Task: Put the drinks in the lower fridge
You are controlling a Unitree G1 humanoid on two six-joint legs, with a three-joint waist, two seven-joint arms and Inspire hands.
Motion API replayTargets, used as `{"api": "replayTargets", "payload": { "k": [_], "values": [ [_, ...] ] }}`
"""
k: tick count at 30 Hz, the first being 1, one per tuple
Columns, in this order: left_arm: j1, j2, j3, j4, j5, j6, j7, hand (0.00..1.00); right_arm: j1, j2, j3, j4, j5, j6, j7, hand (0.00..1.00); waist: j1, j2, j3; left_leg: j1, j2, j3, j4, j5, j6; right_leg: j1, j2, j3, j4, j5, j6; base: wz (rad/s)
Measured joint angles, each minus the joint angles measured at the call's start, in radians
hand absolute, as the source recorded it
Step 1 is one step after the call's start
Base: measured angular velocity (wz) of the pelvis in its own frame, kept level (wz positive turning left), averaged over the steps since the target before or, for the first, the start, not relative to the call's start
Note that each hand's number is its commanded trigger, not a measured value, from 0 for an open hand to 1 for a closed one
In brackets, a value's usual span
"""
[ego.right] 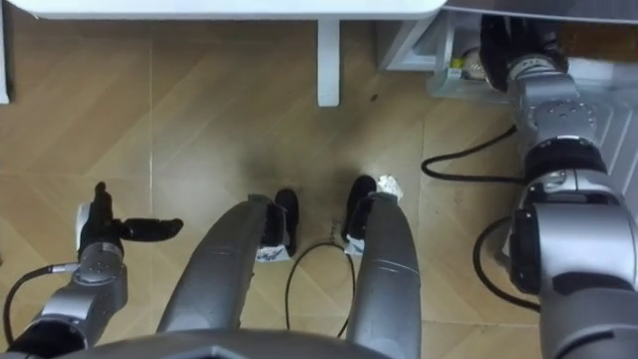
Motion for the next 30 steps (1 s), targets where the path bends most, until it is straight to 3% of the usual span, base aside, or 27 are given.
{"api": "replayTargets", "payload": {
  "k": [14,30],
  "values": [
    [0.000,0.002,-0.005,0.008,-0.004,-0.008,0.001,0.00,0.018,-0.049,0.002,0.070,-0.009,-0.003,0.072,0.00,0.000,-0.003,0.0019,0.020,0.003,0.000,-0.018,0.000,0.000,0.023,0.005,-0.004,-0.021,0.000,0.001,-0.01],
    [-0.002,0.008,-0.014,0.009,-0.009,-0.032,-0.019,0.00,0.056,-0.062,0.000,0.131,-0.049,-0.012,0.061,0.00,-0.008,-0.013,0.0077,0.035,0.019,0.010,-0.038,-0.005,-0.002,0.040,0.017,-0.005,-0.057,0.009,0.002,-0.03]
  ]
}}
